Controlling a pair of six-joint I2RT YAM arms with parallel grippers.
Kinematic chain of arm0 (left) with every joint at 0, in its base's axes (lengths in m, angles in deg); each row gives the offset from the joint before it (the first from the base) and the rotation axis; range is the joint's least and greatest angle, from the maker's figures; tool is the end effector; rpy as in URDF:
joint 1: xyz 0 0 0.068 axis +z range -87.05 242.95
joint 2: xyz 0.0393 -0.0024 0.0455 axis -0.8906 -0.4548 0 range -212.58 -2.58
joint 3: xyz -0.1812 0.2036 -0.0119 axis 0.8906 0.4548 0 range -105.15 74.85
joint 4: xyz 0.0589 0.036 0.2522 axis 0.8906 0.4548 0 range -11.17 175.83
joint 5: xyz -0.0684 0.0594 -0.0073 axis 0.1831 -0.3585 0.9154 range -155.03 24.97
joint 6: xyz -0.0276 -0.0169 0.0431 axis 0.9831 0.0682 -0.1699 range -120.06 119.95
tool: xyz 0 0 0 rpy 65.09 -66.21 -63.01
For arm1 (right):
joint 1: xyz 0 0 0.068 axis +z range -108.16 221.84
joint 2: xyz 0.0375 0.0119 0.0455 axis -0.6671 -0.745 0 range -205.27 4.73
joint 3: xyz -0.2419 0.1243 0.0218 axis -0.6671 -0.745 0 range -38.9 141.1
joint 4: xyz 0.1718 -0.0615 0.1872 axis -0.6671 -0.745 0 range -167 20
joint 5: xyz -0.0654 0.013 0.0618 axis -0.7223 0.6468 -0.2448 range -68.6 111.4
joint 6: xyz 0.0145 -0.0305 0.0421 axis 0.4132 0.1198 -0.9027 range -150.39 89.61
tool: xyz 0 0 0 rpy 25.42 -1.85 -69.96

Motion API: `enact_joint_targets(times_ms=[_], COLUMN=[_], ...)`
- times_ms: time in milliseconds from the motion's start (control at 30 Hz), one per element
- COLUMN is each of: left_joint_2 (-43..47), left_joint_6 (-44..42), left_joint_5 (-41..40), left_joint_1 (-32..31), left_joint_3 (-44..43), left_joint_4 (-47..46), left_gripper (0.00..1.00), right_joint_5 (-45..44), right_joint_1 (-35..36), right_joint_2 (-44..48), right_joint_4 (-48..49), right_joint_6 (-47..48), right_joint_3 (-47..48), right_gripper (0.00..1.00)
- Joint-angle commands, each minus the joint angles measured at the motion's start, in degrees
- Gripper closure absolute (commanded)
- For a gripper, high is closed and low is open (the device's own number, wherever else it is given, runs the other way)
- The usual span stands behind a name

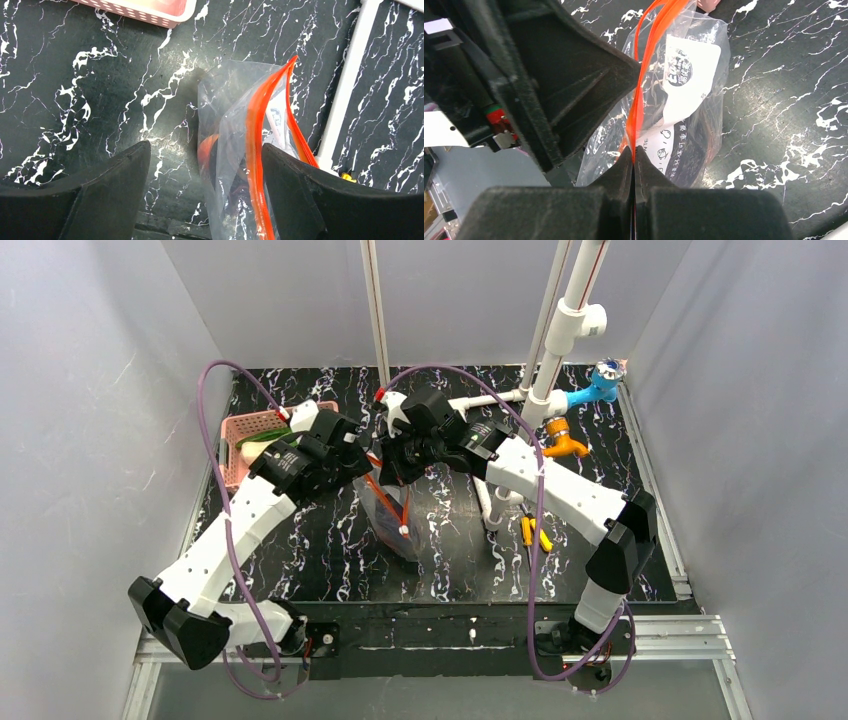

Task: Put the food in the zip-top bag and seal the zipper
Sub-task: Adjust the zipper food storage bag at the center of the board.

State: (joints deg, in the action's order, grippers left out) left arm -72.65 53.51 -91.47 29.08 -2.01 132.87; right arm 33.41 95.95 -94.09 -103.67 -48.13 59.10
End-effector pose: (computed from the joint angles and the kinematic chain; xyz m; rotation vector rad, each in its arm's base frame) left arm 0.2066 -0.1194 0.3726 -0.5990 2.2197 -0.2307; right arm 0.2262 0.3252 0.3692 -0.8431 2.1568 0.9109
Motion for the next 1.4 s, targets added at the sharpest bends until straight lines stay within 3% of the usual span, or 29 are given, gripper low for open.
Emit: enact_joint_targets(times_ms=[0,233,400,500,733,967,1100,1167,1233,1367], left_joint_2=[-0.4,-0.1,-1.6,-2.0,4.2,11.3,11.8,12.4,12.7,11.0], left_joint_6=[0.3,-1.5,-4.9,-6.4,-11.0,-11.6,-11.2,-11.2,-10.7,-9.3], left_joint_5=[-1.5,-1.6,-0.2,0.5,2.6,10.9,13.7,13.3,12.9,15.5], left_joint_1=[-0.1,-0.1,0.0,0.0,0.0,0.1,0.4,0.5,0.6,0.6], left_joint_3=[-0.9,1.2,2.0,2.3,3.9,8.4,8.4,8.7,8.9,8.6], left_joint_4=[0.4,-3.3,-5.1,-4.7,-8.8,-17.1,-17.8,-18.1,-18.1,-18.0], left_gripper=[0.19,0.09,0.11,0.21,0.54,0.73,0.89,0.85,0.6,0.5], right_joint_5=[-1.3,-1.8,-2.0,-2.8,-6.3,-8.2,-8.5,-8.9,-9.0,-8.8], right_joint_1=[0.6,1.3,1.4,1.4,1.3,1.4,1.4,1.3,1.4,1.4], right_joint_2=[2.7,2.8,3.0,3.4,3.9,3.6,4.2,4.5,4.7,5.0], right_joint_4=[0.0,0.1,0.0,0.0,-1.1,-2.2,-2.2,-2.2,-2.1,-1.7], right_joint_6=[1.2,1.2,1.1,1.3,3.1,4.2,4.6,4.8,4.8,4.6], right_joint_3=[1.2,0.7,0.5,0.4,0.2,0.7,0.5,0.1,0.0,-0.2], right_gripper=[0.99,0.99,0.99,0.99,0.99,0.99,0.99,0.99,0.99,0.99])
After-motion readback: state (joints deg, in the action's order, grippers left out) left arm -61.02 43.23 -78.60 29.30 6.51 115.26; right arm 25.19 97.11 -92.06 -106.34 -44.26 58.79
